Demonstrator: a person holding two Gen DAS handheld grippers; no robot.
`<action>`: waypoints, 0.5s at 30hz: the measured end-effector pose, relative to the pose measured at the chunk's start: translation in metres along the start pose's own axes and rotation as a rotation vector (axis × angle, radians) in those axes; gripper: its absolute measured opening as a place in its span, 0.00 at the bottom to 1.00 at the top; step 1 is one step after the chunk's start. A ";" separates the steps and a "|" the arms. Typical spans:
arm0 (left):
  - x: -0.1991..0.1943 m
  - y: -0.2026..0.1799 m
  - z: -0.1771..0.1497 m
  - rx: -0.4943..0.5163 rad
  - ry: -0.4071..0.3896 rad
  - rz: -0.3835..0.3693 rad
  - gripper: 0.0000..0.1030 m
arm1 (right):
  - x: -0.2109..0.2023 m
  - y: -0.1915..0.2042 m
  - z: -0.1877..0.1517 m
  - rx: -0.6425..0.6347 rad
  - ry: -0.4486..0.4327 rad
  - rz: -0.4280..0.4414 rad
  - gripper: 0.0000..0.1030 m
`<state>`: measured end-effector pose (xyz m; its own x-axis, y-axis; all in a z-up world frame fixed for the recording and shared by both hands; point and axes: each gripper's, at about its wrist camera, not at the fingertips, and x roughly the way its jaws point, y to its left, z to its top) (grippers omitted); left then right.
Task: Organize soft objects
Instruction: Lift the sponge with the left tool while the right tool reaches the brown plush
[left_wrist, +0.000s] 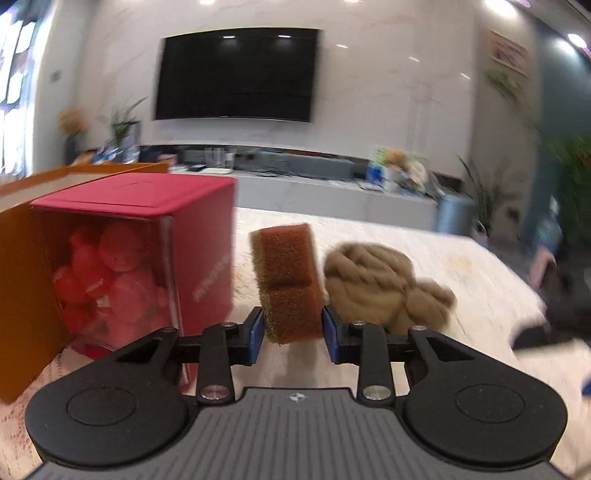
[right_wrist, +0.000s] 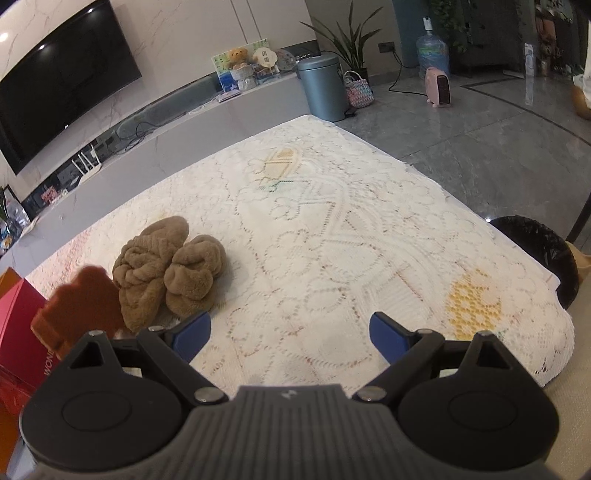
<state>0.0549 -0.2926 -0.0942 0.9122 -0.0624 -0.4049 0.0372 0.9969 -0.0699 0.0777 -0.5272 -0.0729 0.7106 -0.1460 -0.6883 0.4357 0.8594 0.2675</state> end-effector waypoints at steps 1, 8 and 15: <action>0.002 -0.002 0.000 0.023 0.009 -0.045 0.52 | 0.000 0.002 0.000 -0.008 0.001 0.000 0.89; 0.030 -0.011 0.017 -0.065 0.040 -0.052 0.78 | 0.003 0.006 -0.002 -0.048 0.011 -0.047 0.89; 0.039 -0.002 0.022 -0.168 0.055 -0.052 0.76 | 0.013 0.010 -0.004 -0.063 0.035 -0.037 0.89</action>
<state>0.0992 -0.2957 -0.0896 0.8869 -0.1210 -0.4458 0.0111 0.9704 -0.2413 0.0887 -0.5184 -0.0818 0.6745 -0.1623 -0.7202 0.4251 0.8830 0.1992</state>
